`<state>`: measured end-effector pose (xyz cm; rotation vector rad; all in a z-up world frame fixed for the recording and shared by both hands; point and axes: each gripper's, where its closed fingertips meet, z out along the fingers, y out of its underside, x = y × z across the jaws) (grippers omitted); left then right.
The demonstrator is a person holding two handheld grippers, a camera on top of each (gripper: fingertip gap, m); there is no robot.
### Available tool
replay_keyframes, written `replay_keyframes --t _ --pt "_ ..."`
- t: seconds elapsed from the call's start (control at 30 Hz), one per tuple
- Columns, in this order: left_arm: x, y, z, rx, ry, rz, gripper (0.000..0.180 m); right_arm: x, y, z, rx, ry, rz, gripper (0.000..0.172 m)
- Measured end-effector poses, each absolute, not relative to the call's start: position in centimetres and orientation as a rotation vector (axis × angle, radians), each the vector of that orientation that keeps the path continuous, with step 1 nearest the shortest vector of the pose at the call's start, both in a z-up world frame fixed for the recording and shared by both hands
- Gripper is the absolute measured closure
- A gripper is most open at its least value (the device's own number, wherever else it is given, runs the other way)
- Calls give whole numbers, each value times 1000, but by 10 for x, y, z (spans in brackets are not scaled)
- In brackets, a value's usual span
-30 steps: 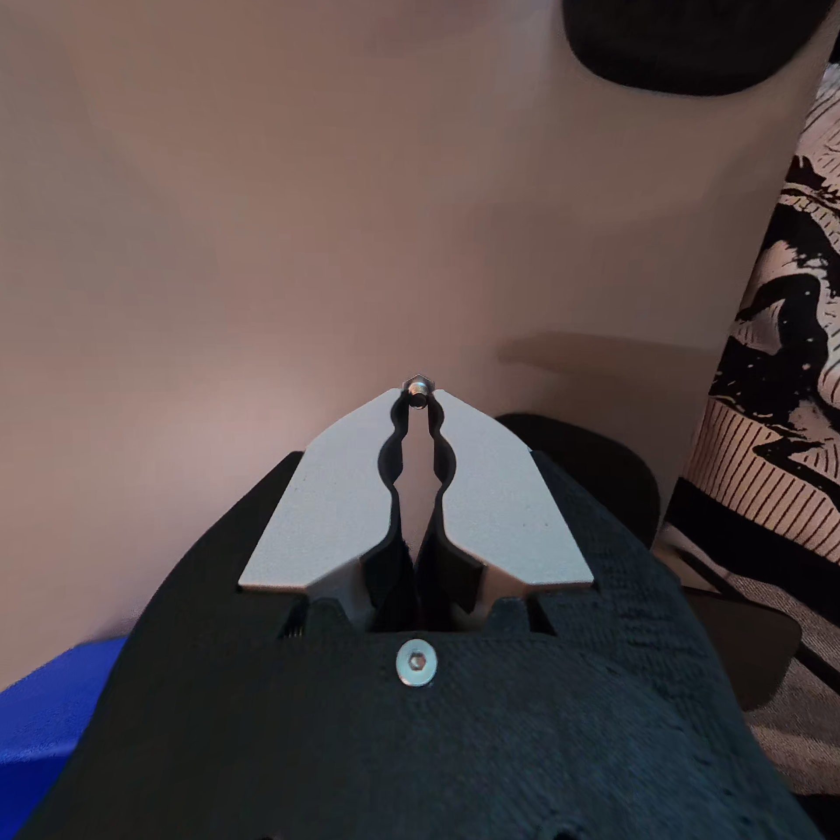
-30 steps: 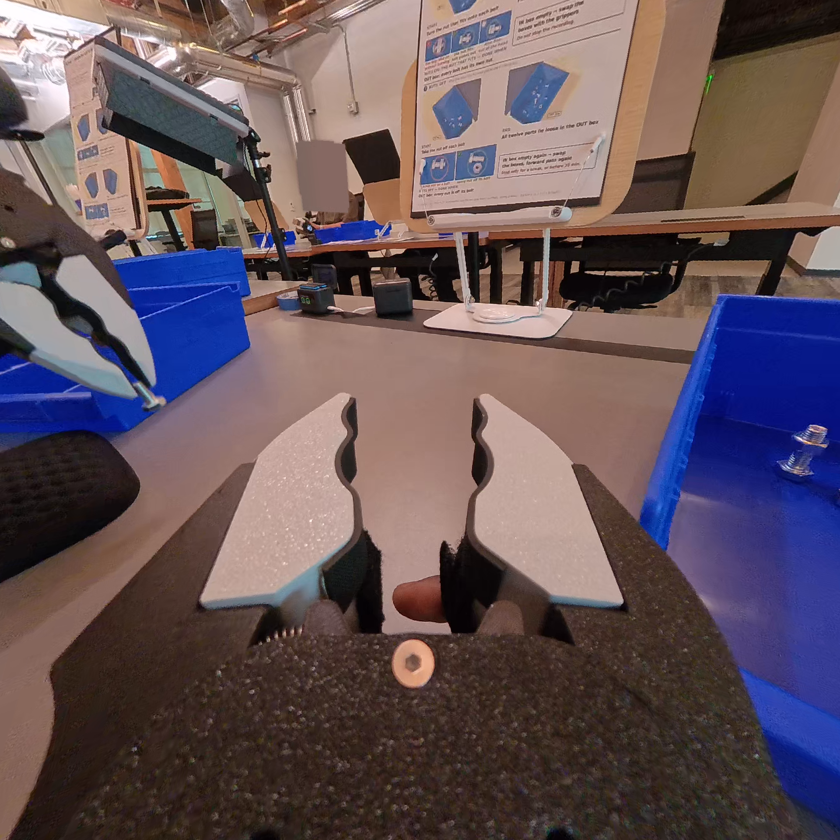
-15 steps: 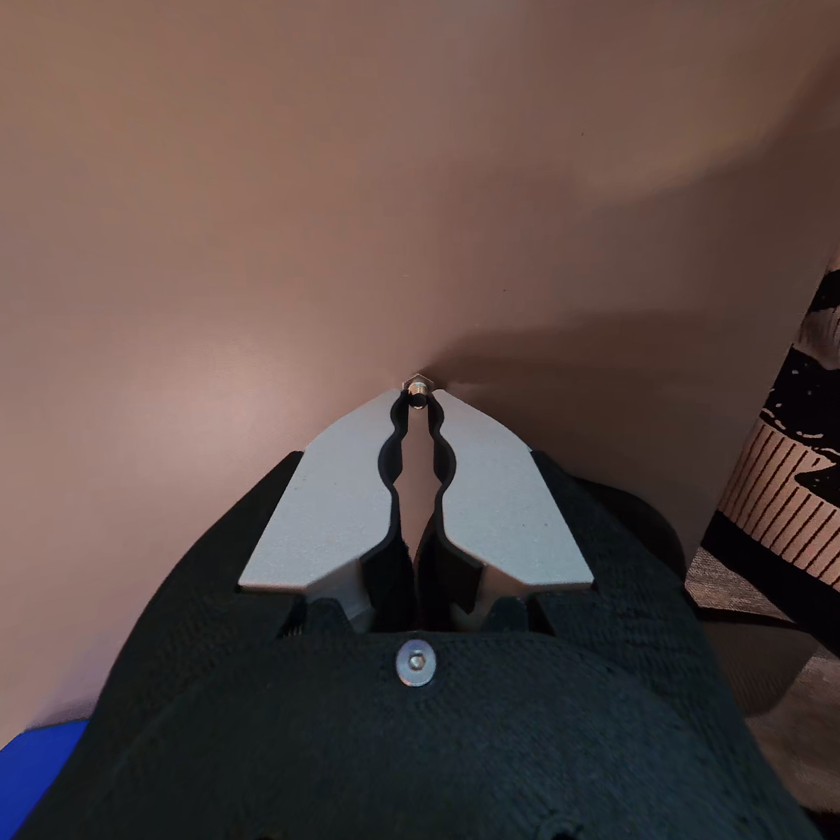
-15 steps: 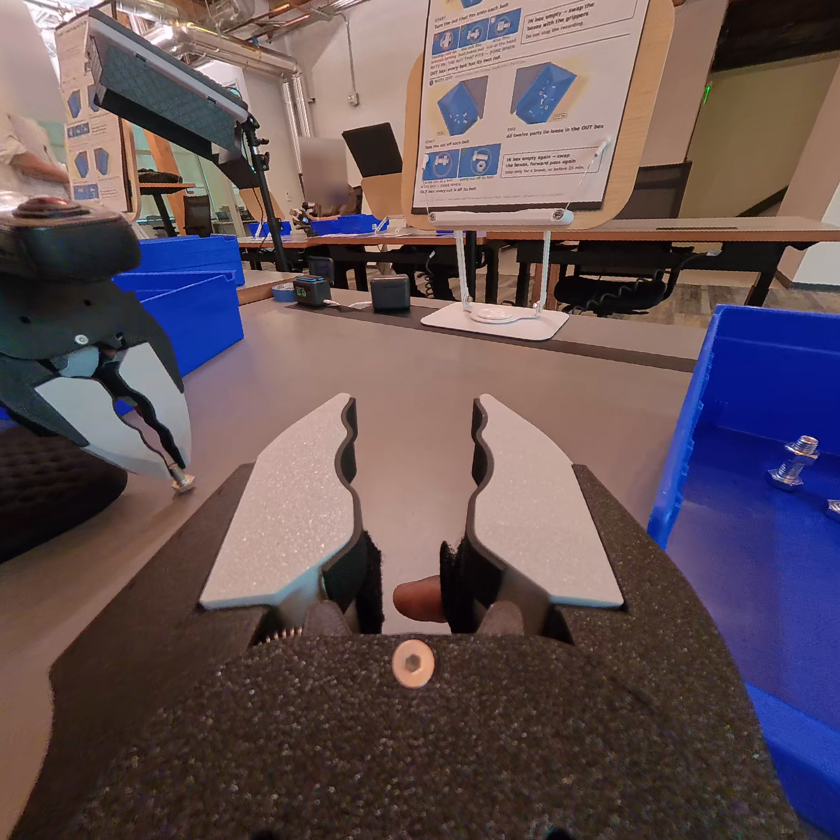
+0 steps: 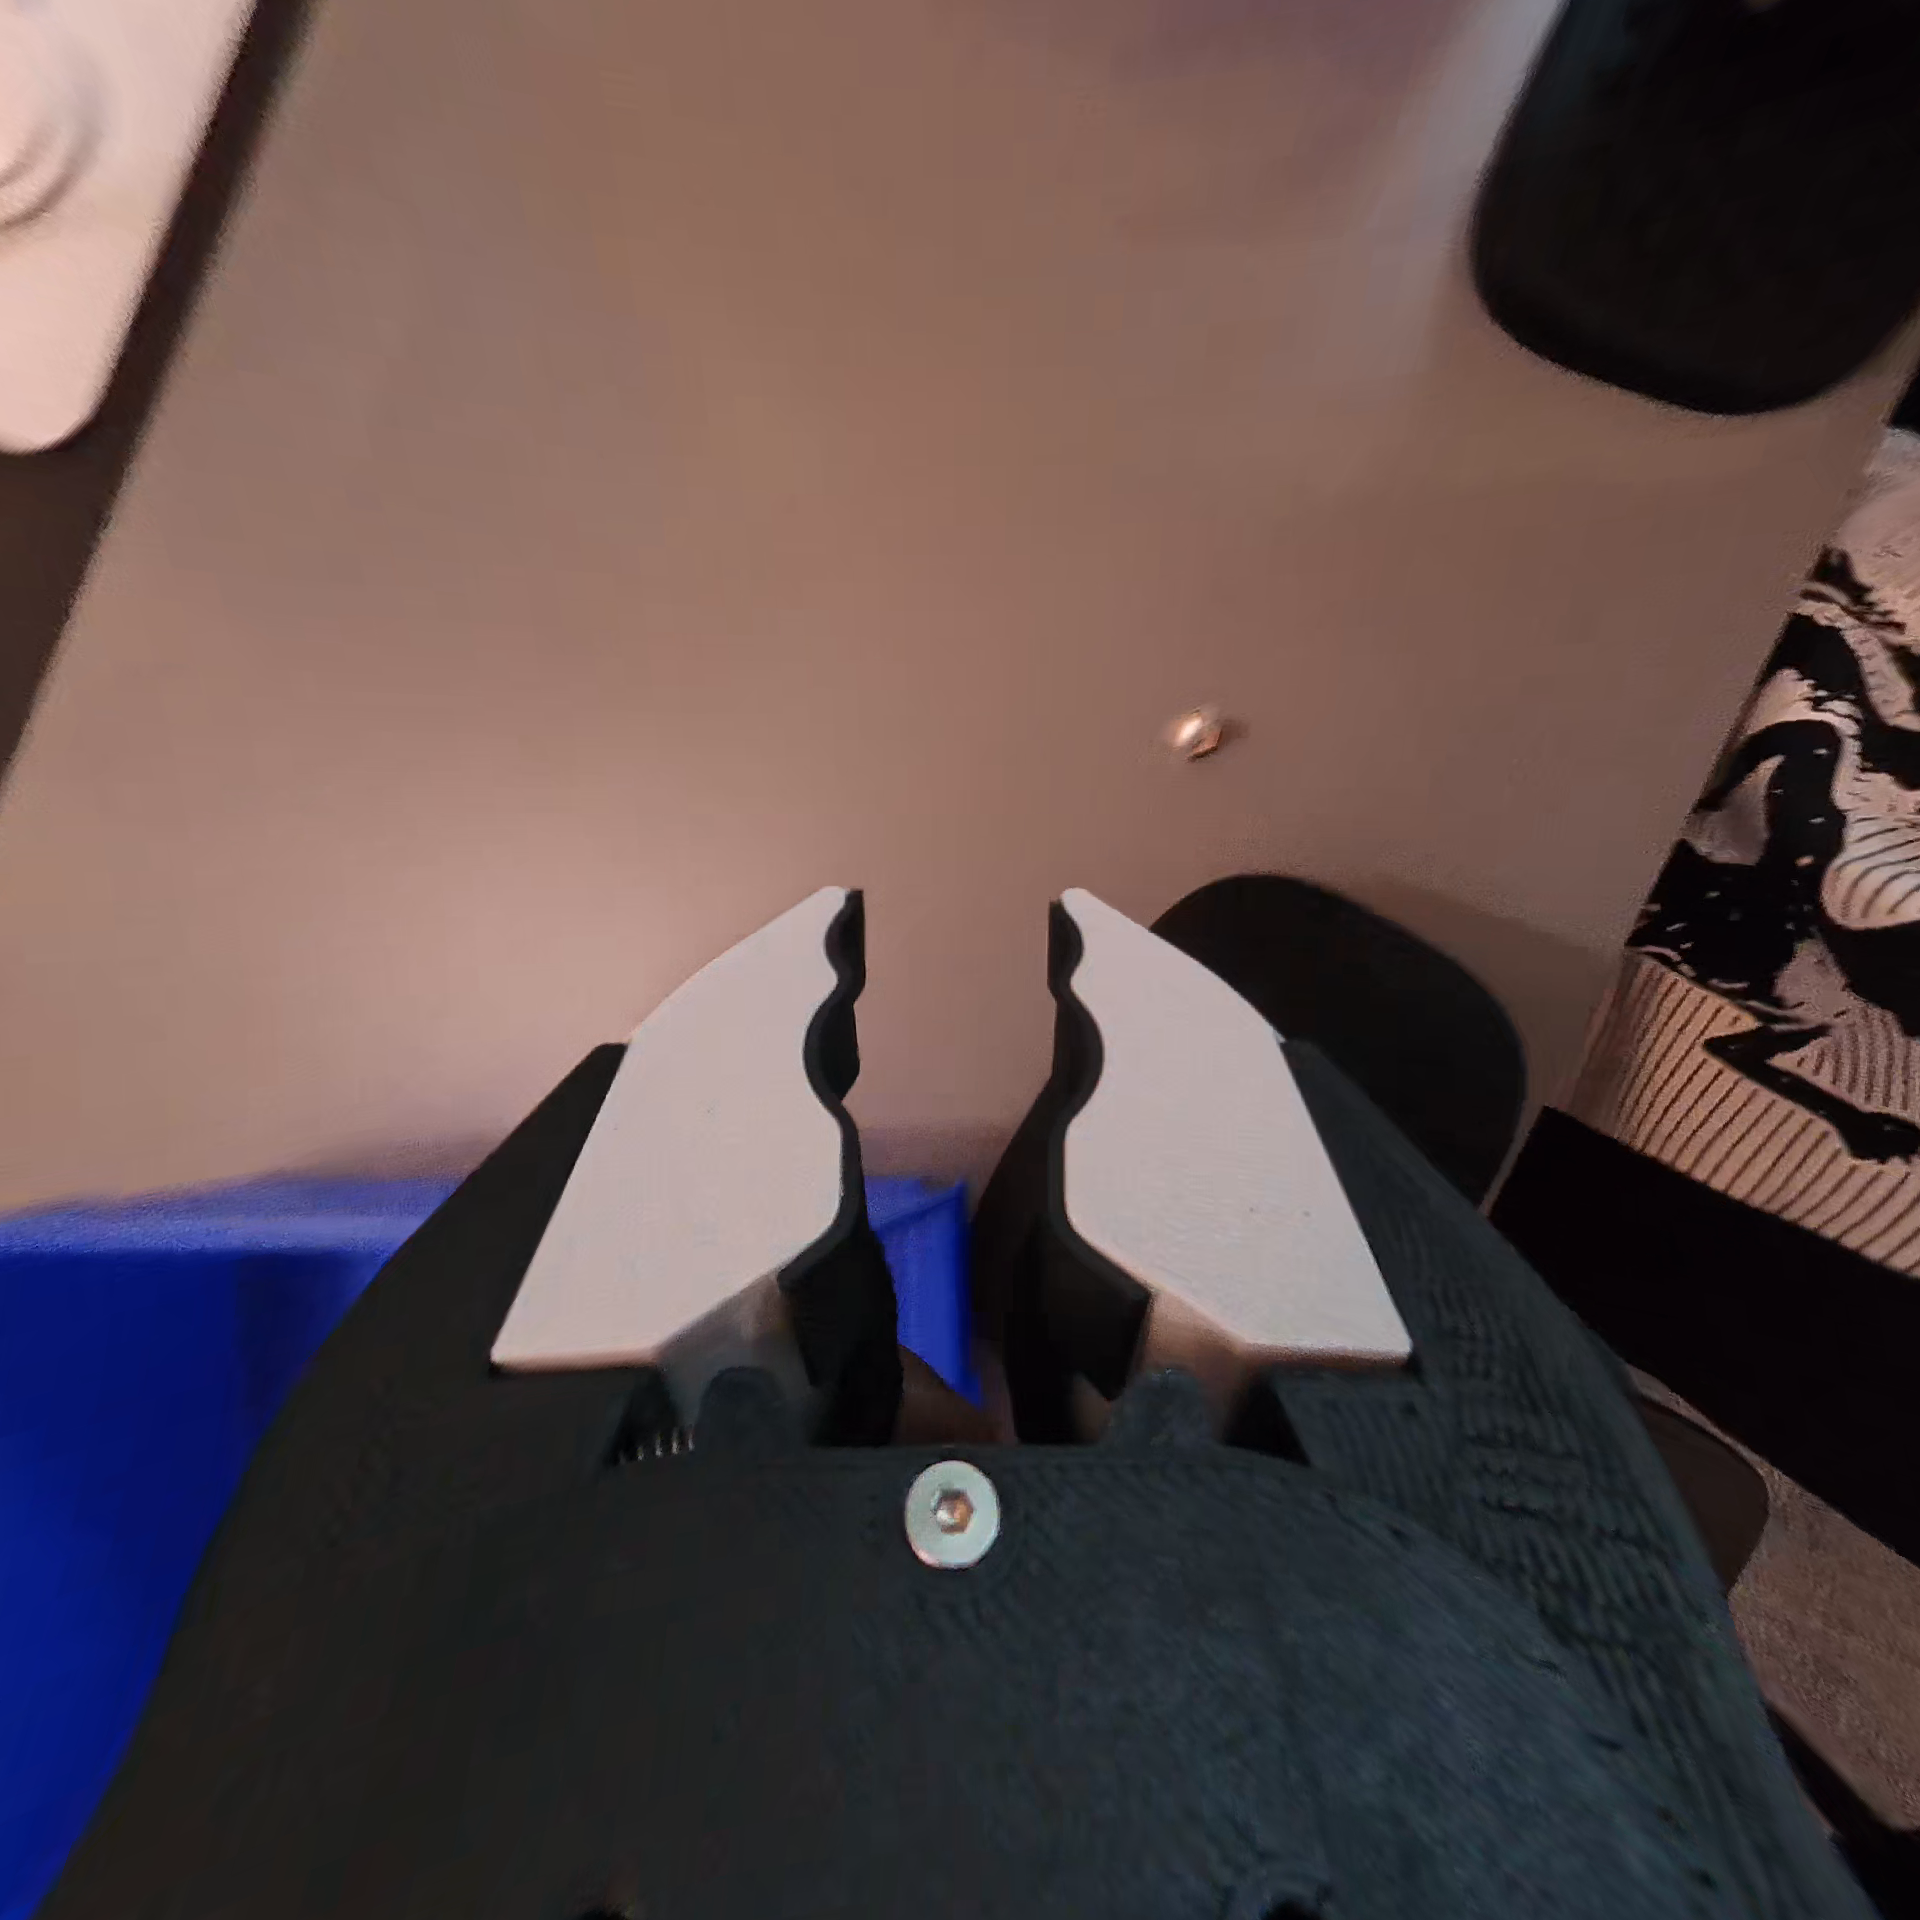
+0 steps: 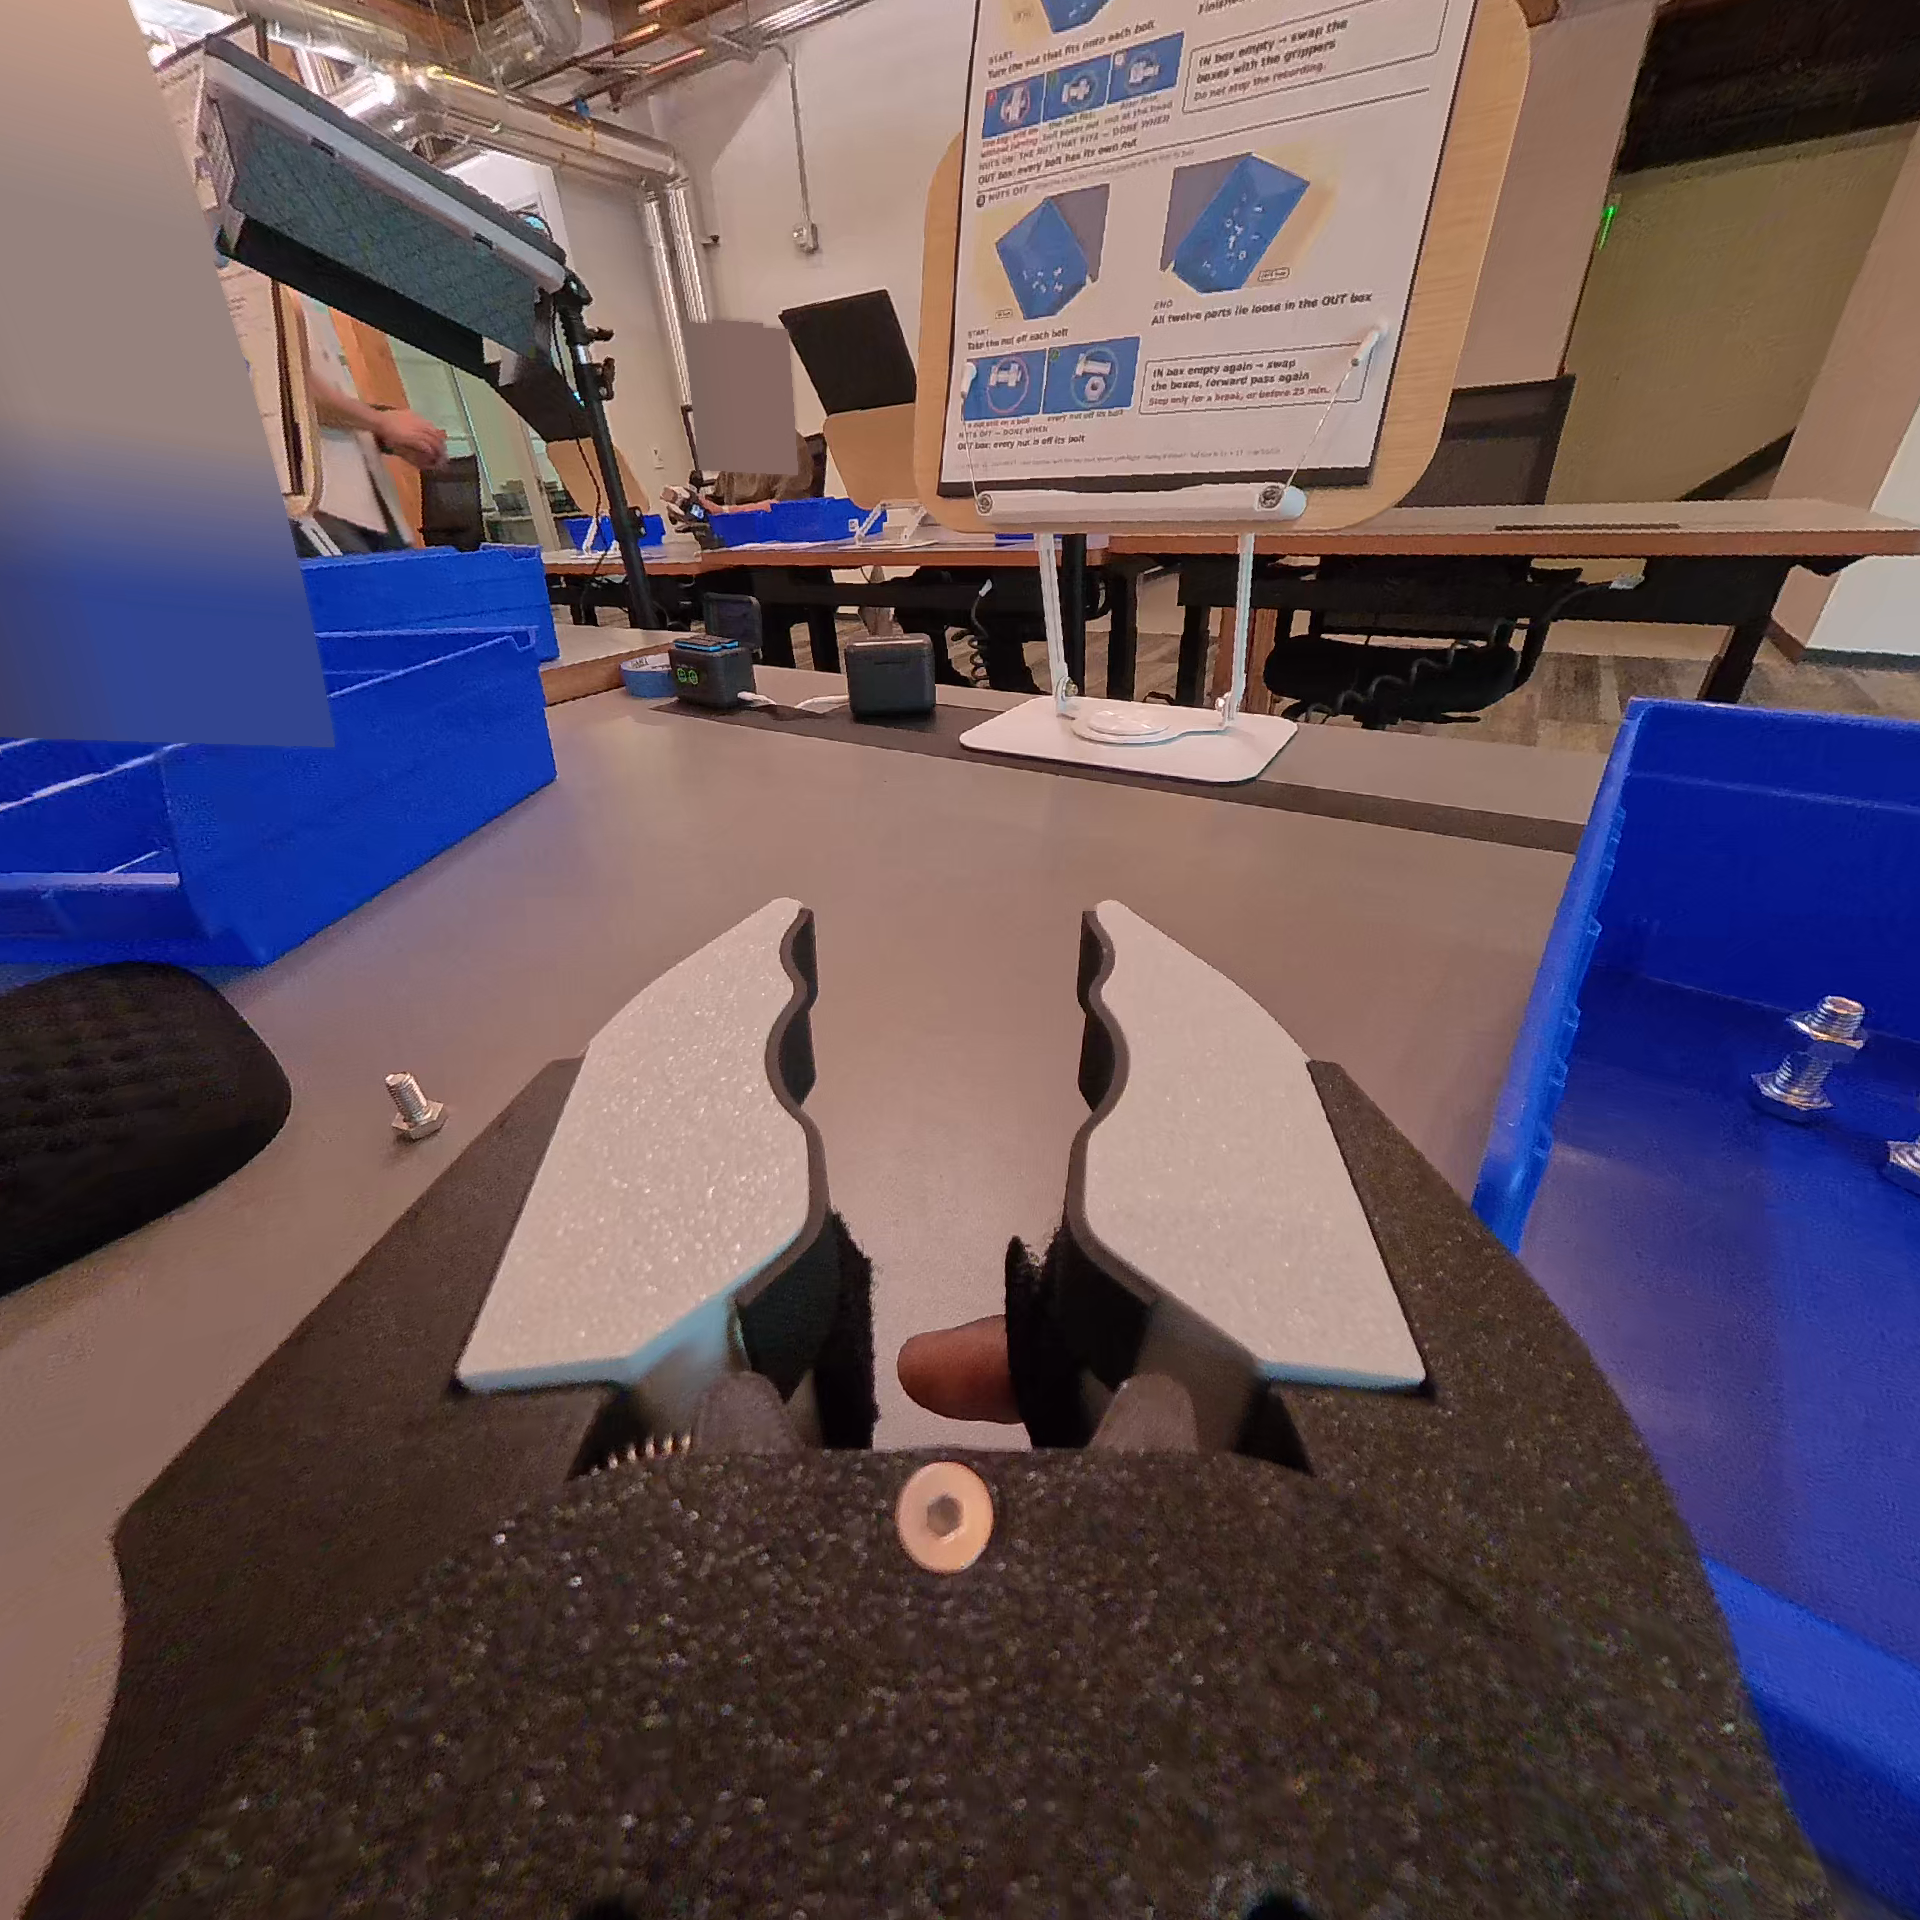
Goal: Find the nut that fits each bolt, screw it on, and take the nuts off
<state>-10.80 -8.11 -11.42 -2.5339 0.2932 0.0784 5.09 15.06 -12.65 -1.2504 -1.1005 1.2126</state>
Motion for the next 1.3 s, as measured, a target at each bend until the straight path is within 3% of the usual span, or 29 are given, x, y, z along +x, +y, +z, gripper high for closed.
replay_keyframes --t 0.03,0.17,0.33,0.63,0.93,1.07,1.17,1.3 --pt "-123 -94 -107 -2540 243 104 147 51 151 -126 -1249 -1101 1212 123" --pt "-179 -160 -114 -2745 62 164 147 51 150 -126 -1248 -1101 1209 123" --pt "-209 -226 -164 -3008 -141 87 146 51 151 -127 -1253 -1098 1207 123" --pt "-209 -264 -226 -3140 -280 73 146 50 152 -127 -1258 -1101 1205 123" --pt "-208 -264 -238 -3149 -289 74 147 51 153 -127 -1258 -1098 1198 123" --pt "-201 -261 -240 -3140 -275 16 163 51 153 -127 -1260 -1096 1197 123" --pt "-202 -262 -240 -3142 -263 19 164 51 153 -127 -1259 -1095 1198 123" --pt "-210 -255 -215 -3082 -262 116 164 51 153 -127 -1255 -1096 1198 124"
